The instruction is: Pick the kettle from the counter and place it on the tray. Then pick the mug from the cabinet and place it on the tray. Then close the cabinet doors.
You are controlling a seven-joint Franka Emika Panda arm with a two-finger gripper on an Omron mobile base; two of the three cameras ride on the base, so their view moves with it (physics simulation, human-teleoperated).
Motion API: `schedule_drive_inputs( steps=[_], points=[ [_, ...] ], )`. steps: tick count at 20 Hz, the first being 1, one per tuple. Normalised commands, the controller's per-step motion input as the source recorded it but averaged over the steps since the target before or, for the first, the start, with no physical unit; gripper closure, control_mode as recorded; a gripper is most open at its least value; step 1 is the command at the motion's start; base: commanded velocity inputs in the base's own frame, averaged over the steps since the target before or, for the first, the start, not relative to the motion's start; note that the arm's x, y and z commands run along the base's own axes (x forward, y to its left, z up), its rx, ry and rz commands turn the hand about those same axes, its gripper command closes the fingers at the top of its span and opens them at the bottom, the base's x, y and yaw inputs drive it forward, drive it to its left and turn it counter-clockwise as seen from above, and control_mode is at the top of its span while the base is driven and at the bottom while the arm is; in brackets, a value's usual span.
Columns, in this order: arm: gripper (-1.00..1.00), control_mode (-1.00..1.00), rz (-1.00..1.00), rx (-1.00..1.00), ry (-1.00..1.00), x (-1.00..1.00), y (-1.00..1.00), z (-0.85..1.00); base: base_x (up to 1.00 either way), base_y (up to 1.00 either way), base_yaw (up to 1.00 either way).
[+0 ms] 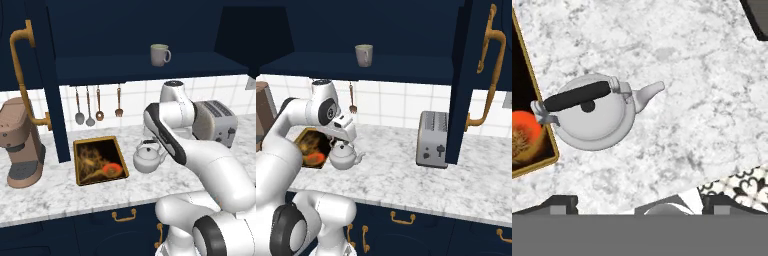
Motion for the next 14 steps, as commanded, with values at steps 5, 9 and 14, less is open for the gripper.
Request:
schedule_drive_inputs(
  steps=[5,9,14],
  points=[
    [-1.0,-1.0,-0.66,0.01,0.09,0.22,0.3,-0.17,0.0,0.0,0.0],
    [-1.0,-1.0,-0.46,0.01,0.05,0.38,0.03,-0.19,0.0,0.0,0.0],
    [-1.0,-1.0,-0.11,0.0,0.0,0.06,0.0,-0.05,0.0,0.0,0.0]
  ],
)
